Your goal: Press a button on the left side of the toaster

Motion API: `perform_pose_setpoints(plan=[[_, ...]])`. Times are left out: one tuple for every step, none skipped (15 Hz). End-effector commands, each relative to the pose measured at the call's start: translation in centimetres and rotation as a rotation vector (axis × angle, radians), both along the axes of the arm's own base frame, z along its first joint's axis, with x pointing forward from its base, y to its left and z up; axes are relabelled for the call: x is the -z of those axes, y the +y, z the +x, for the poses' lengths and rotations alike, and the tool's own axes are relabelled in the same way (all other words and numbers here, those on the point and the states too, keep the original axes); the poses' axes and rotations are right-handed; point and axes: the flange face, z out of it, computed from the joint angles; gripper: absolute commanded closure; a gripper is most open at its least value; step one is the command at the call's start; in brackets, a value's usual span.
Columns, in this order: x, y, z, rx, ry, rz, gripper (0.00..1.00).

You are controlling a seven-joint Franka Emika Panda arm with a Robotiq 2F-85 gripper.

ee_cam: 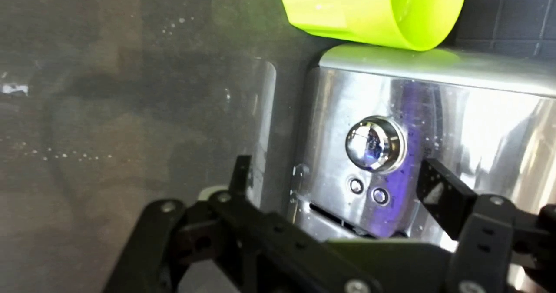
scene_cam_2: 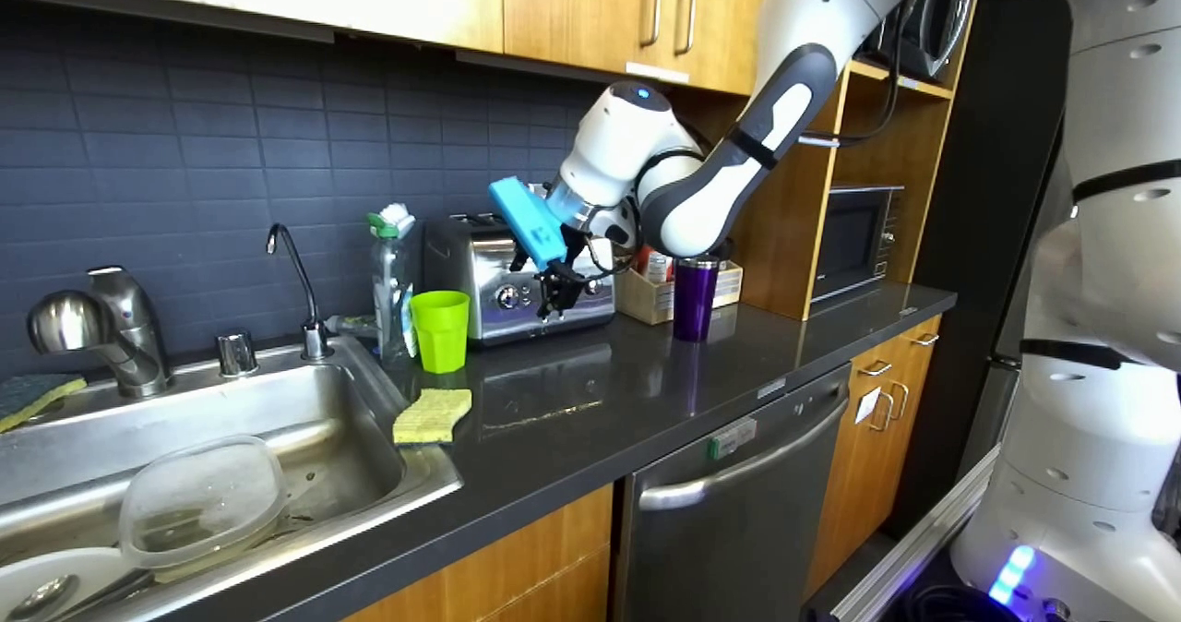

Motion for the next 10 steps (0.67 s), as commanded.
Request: perform_pose_setpoints(plan=[[1.1, 0.4, -0.2, 0.024, 0.016, 0.026, 0.32], [1.4, 0.5, -0.3, 0.029, 0.018, 0.027, 0.39], [1.7, 0.6, -0.3, 0.036, 0.021, 0.025, 0.46], [2.0, 0.6, -0.2, 0.045, 0.022, 0.022, 0.55], [2.1, 0.7, -0.3, 0.055, 0.023, 0.017, 0.62], [2.4, 0.7, -0.2, 0.063, 0.022, 0.012, 0.72], [2.7, 0.8, -0.4, 0.074, 0.024, 0.008, 0.78], [3.0, 0.9, -0.4, 0.084, 0.023, 0.002, 0.85], [3.4, 1.1, -0.6, 0.097, 0.024, 0.000, 0.93], [3.8, 1.3, -0.9, 0.108, 0.025, -0.001, 0.99]])
